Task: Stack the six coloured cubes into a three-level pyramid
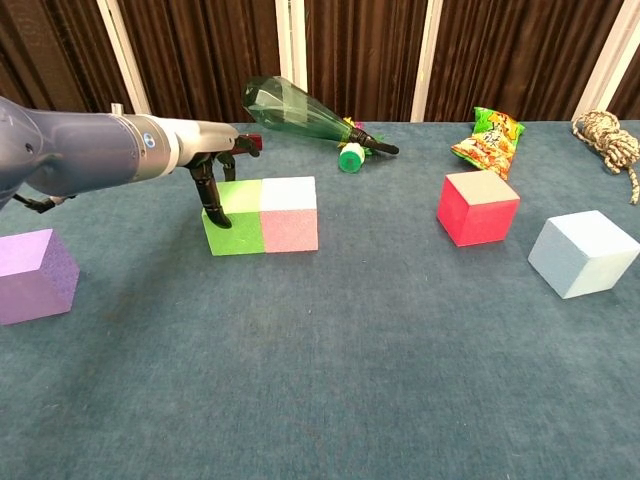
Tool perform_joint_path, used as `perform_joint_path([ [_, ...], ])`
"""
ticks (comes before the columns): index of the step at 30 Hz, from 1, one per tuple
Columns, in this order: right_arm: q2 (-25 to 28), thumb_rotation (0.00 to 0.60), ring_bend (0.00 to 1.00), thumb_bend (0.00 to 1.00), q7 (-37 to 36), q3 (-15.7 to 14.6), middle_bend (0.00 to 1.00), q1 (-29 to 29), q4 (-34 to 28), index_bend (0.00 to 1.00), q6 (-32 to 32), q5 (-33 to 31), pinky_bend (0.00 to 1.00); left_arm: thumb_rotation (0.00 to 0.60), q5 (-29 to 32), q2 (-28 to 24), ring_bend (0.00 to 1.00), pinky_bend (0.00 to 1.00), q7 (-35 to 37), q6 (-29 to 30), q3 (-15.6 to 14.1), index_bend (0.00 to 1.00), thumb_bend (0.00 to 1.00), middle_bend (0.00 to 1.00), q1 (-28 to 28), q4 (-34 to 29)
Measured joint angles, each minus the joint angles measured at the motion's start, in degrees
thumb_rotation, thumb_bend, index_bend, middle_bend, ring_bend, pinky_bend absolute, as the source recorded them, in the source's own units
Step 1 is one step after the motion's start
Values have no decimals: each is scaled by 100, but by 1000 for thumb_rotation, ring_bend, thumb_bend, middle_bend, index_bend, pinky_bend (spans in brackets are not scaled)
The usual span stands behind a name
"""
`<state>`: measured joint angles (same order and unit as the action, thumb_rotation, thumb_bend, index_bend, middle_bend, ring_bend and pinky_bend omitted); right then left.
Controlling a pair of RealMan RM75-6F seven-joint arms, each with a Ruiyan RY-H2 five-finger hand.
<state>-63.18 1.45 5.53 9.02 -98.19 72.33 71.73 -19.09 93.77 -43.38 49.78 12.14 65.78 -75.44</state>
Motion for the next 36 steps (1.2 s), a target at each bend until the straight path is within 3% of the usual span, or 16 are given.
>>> perform_joint_path([
  [4,-4,600,0,319,0,2,0,-2,1,0,11,5,0,600,27,-15,33,68,-42,-4,-38,0,119,154,18,-21],
  [10,-8,600,0,319,-2,0,0,-5,0,0,21,18,0,600,83,-69,3,47,-65,45,-63,0,100,58,25,-82],
  [27,-13,600,0,319,-19,-9,0,-9,0,0,41,69,0,600,316,-698,0,23,-296,299,-306,0,101,13,-110,-597],
  [36,-23,600,0,319,-27,-8,0,10,-3,0,3,63,0,600,377,-715,0,23,-361,300,-372,0,117,14,-116,-482],
])
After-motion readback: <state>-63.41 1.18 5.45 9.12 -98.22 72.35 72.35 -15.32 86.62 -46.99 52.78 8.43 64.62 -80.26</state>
